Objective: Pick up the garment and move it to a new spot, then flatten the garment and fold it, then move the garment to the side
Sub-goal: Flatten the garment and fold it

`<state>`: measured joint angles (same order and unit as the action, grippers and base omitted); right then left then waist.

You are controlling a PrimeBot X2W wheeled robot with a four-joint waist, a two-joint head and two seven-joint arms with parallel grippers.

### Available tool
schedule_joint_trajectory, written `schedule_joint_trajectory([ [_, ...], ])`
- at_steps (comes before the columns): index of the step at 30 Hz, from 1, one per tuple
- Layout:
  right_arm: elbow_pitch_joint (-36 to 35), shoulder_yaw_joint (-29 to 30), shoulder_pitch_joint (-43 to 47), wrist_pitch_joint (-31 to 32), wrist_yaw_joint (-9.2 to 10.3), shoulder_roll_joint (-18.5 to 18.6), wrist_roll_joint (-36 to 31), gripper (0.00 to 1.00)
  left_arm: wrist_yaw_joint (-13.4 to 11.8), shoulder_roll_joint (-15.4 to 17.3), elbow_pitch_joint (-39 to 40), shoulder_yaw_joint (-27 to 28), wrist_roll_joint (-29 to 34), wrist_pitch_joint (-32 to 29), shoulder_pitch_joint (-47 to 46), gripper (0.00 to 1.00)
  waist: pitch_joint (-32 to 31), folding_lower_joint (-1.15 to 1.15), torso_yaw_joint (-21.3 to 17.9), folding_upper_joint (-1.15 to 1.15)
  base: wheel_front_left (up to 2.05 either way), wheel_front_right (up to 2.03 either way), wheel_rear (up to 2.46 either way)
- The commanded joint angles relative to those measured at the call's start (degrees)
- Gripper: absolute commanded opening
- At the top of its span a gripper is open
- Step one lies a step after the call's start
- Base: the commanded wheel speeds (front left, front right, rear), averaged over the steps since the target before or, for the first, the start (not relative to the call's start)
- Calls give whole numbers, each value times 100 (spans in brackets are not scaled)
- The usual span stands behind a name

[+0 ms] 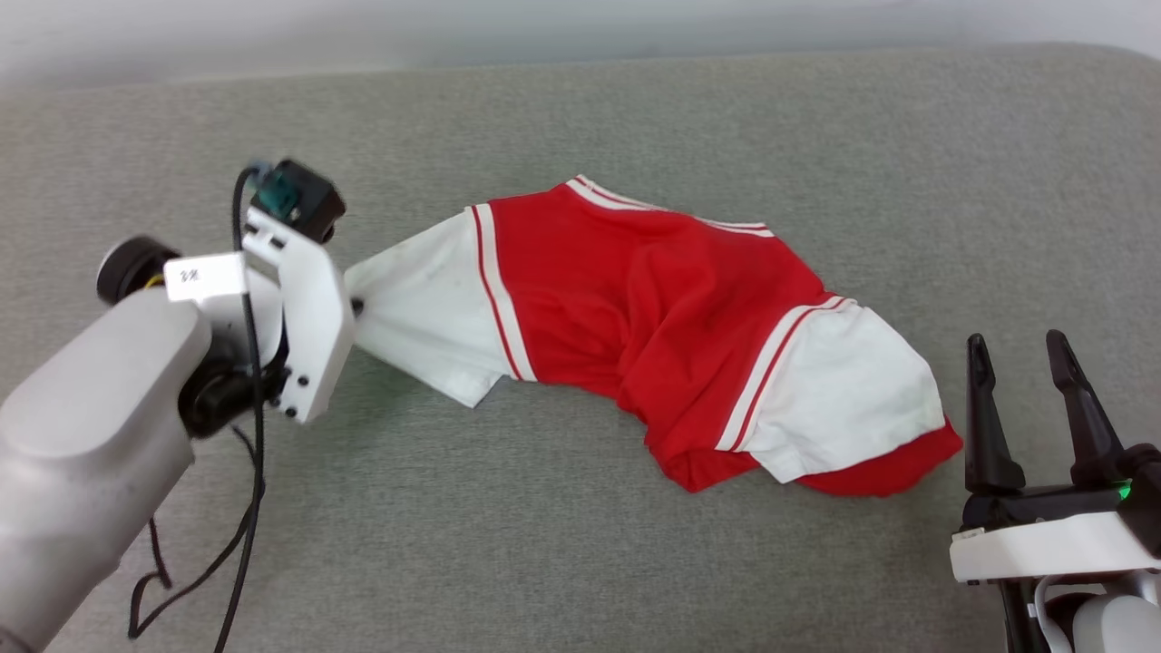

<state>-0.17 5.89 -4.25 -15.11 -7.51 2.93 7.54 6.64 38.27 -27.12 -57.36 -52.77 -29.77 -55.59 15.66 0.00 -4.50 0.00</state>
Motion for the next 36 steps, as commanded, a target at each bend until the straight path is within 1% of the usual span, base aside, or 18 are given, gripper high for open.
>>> schedule_joint_trajectory([
  [1,-1,9,48,-7,4,-10,-28,100,-44,75,31,16,-68,27,169,0,-135,0,160,0,0,0,0],
  [5,-6,-8,89,-7,4,-11,-22,100,-199,290,91,69,-293,125,674,0,-168,0,226,0,0,0,0],
  [9,2,-17,89,-7,4,-11,-19,100,-334,427,43,95,-520,217,1161,0,-162,0,229,0,0,0,0],
  [14,24,-1,118,-7,4,-11,-17,100,-402,402,-137,53,-725,340,1698,0,-163,0,192,0,0,0,0],
  [15,32,5,134,-7,4,-11,-21,100,-430,369,-183,54,-709,424,1737,23,-182,0,193,0,0,0,0],
  [16,42,12,154,-7,4,-11,-26,100,-459,343,-208,70,-663,559,1754,100,-205,0,197,0,0,0,0],
  [19,65,46,195,-7,4,-11,-67,100,-545,253,-229,177,-518,1095,1713,100,-323,0,220,0,0,0,0],
  [20,65,46,195,-7,4,-11,-67,100,-545,253,-229,177,-518,1095,1713,100,-323,0,220,0,0,0,0],
  [21,66,66,215,-7,4,-11,-76,100,-629,237,-244,292,-356,1624,1678,100,-426,0,233,0,0,0,0],
  [25,46,135,317,-7,4,-11,-115,100,-949,120,-188,540,-161,2679,1792,100,-672,0,289,0,0,0,0],
  [29,10,213,382,-7,4,-11,-140,100,-1372,83,24,721,-2,3521,2044,100,-883,0,366,0,0,0,0],
  [30,10,213,382,-7,4,-11,-140,100,-1372,83,24,721,-2,3521,2044,100,-883,0,366,0,0,0,0],
  [33,-53,281,388,-7,4,-10,-185,100,-1760,53,306,843,87,4046,2313,100,-988,0,431,0,0,0,0],
  [36,-124,339,285,-7,4,-11,-222,100,-2226,33,715,1057,221,4386,2630,100,-1060,0,482,0,0,0,0],
])
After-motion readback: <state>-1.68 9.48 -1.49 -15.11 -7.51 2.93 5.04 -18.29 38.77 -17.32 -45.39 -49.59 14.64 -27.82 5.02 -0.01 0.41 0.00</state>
